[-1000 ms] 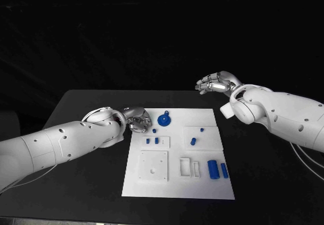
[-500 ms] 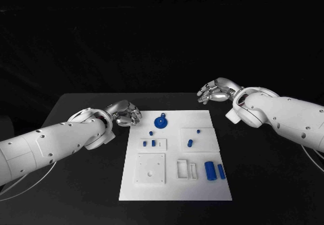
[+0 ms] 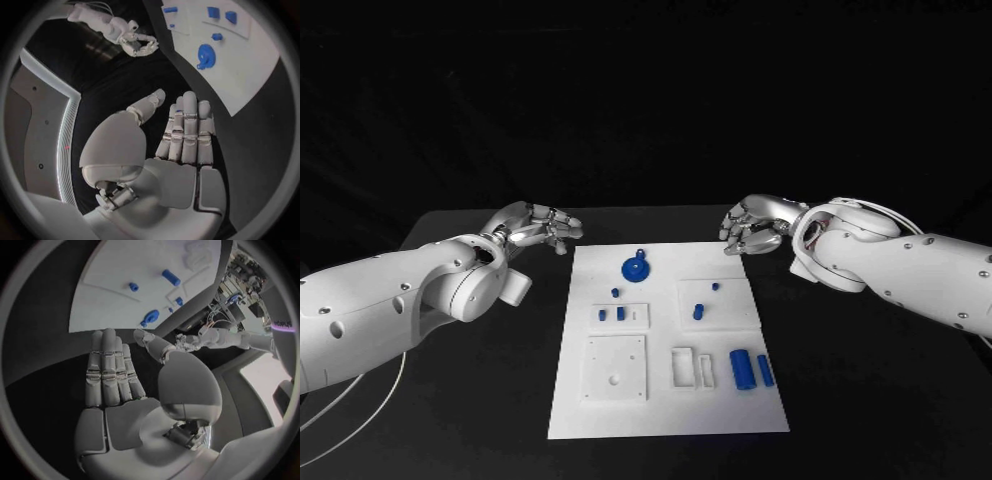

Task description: Assemble the parts on the task board

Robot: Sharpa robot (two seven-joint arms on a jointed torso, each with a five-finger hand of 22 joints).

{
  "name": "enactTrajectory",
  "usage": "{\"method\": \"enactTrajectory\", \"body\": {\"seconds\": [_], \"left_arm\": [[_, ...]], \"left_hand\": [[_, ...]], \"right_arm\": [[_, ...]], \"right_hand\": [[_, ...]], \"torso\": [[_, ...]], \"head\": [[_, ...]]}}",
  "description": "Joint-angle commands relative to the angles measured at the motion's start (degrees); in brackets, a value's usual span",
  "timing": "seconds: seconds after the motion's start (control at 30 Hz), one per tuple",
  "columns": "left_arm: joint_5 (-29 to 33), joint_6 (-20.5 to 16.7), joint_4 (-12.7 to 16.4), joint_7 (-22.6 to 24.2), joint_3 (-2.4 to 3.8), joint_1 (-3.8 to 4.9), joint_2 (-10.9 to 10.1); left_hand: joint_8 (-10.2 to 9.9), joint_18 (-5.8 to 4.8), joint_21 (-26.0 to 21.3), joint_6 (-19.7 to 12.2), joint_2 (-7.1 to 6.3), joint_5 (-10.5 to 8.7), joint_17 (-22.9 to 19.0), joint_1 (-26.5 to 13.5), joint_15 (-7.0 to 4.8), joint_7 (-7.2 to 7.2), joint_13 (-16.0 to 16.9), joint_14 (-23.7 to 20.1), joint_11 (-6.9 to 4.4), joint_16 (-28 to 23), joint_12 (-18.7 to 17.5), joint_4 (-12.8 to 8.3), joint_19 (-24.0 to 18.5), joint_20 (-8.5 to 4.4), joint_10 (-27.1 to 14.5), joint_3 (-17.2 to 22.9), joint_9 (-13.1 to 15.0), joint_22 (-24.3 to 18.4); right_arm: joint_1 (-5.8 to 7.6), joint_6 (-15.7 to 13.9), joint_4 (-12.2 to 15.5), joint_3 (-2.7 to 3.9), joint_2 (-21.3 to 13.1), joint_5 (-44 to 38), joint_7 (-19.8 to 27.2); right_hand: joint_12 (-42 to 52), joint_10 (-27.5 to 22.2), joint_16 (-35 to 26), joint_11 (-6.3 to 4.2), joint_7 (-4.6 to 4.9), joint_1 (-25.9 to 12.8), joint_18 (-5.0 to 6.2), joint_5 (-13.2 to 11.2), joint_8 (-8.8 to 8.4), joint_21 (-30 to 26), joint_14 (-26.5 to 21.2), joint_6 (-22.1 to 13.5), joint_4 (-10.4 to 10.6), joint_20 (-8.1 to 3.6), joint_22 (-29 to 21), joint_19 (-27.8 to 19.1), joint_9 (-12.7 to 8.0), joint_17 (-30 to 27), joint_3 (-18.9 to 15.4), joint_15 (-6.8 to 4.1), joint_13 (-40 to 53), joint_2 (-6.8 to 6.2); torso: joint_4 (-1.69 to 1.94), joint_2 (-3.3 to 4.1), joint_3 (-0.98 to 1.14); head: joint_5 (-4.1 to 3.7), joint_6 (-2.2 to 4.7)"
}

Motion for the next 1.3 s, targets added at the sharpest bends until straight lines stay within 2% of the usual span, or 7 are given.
{"method": "enactTrajectory", "body": {"seconds": [0.03,0.17,0.37,0.5,0.73,1.03,1.3], "left_arm": [[6.9,0.2,1.9,2.9,0.02,0.01,0.2],[5.9,0.4,2.9,4.3,0.01,0.00,0.3],[4.6,0.4,2.6,5.1,0.00,-0.01,0.4],[4.6,0.3,2.4,5.2,0.00,-0.01,0.3],[4.7,0.7,2.3,5.5,0.00,0.00,0.3],[5.1,0.8,2.2,5.8,0.00,0.00,0.4],[5.1,0.8,2.1,5.7,0.00,0.00,0.3]], "left_hand": [[0.2,-0.16,-0.5,-0.4,0.18,-0.13,0.1,-0.9,-0.04,-0.12,0.2,0.4,-0.31,-0.6,0.3,-0.2,-0.2,-0.15,0.3,-1.3,0.1,0.0],[0.2,-0.77,-2.2,-0.8,0.10,-0.09,-0.4,-2.2,0.34,0.00,0.4,-1.4,-0.25,-3.0,0.5,-0.5,-1.9,0.22,0.9,-3.0,0.0,-0.4],[0.4,-1.75,-6.6,-1.0,0.31,-0.07,-2.2,-2.8,3.34,0.04,0.6,-6.0,-0.08,-10.2,0.4,-1.2,-6.9,2.88,0.9,-3.7,0.1,-1.6],[0.4,-1.64,-6.9,-1.0,0.34,-0.03,-2.2,-2.7,3.55,0.05,0.6,-6.0,-0.04,-10.9,0.3,-1.2,-7.1,3.12,0.8,-3.8,0.1,-1.6],[0.4,-1.53,-7.1,-1.2,0.42,-0.04,-2.1,-2.7,3.70,0.09,0.6,-5.9,0.07,-11.5,0.2,-1.2,-7.2,3.30,0.6,-3.8,0.0,-1.6],[0.2,-1.46,-7.3,-1.5,0.54,0.00,-2.0,-2.6,3.79,0.19,0.6,-5.9,0.13,-11.9,0.1,-1.1,-7.2,3.41,0.4,-3.8,0.0,-1.6],[0.2,-1.43,-7.4,-1.6,0.57,0.02,-2.0,-2.6,3.81,0.22,0.6,-5.8,0.15,-12.1,0.1,-1.1,-7.2,3.45,0.4,-3.8,-0.1,-1.5]], "right_arm": [[-0.12,0.9,1.2,-0.35,-0.3,-12.2,-4.8],[-0.77,1.9,2.2,-0.93,-0.3,-15.0,-5.3],[-1.52,3.2,4.3,-1.51,-0.4,-17.0,-5.9],[-2.26,3.2,5.3,-1.94,-0.1,-20.2,-7.6],[-3.28,2.0,5.0,-2.18,1.0,-21.6,-8.5],[-4.27,2.2,3.9,-2.91,2.6,-22.0,-8.2],[-4.67,1.7,2.8,-3.02,3.6,-22.4,-7.9]], "right_hand": [[-0.8,0.9,0.9,-0.27,-0.10,-0.1,0.34,-0.7,0.10,0.7,1.1,0.5,0.4,-0.62,0.2,1.5,0.1,0.9,0.6,-0.33,0.5,-0.81],[-1.7,1.9,1.4,-0.52,-0.14,-0.1,0.34,-1.4,-0.04,0.9,1.4,0.8,1.2,-0.96,0.3,2.3,0.0,1.7,1.2,-0.60,1.3,-1.69],[-3.0,2.0,1.6,-0.43,-0.19,-0.4,0.34,-1.7,-0.13,1.0,1.4,0.9,2.0,-1.09,0.4,2.6,0.0,2.1,1.3,-0.57,1.4,-2.73],[-3.6,2.1,1.6,-0.36,-0.20,-0.7,0.34,-1.8,-0.20,1.0,1.4,1.0,2.4,-1.08,0.5,2.6,0.0,2.3,1.3,-0.51,1.4,-3.26],[-6.4,2.2,1.1,-0.01,-0.23,-0.3,0.34,-3.1,-0.58,0.6,1.1,1.3,4.7,-0.96,0.6,2.2,-0.2,2.3,3.2,-0.19,1.4,-5.44],[-7.8,2.7,0.8,0.13,-0.19,1.1,0.34,-4.4,-0.85,0.4,1.1,1.3,4.8,-0.82,0.8,1.9,-0.4,2.2,4.7,-0.10,1.5,-5.70],[-8.7,3.8,1.0,-0.13,-0.31,2.5,0.34,-6.1,-0.89,0.8,1.6,1.8,5.2,-1.09,1.3,2.6,-0.5,2.3,7.2,-0.34,2.0,-5.66]], "torso": [[-0.14,-0.37,0.03],[-0.10,-0.49,-0.11],[-0.12,-0.58,-0.16],[-0.15,-0.47,-0.13],[-0.08,-0.42,-0.12],[-0.09,-0.39,-0.11],[-0.08,-0.42,-0.13]], "head": [[0.14,0.15],[-0.15,0.18],[-0.08,0.20],[0.02,0.15],[0.30,0.06],[0.62,-0.17],[0.77,-0.39]]}}
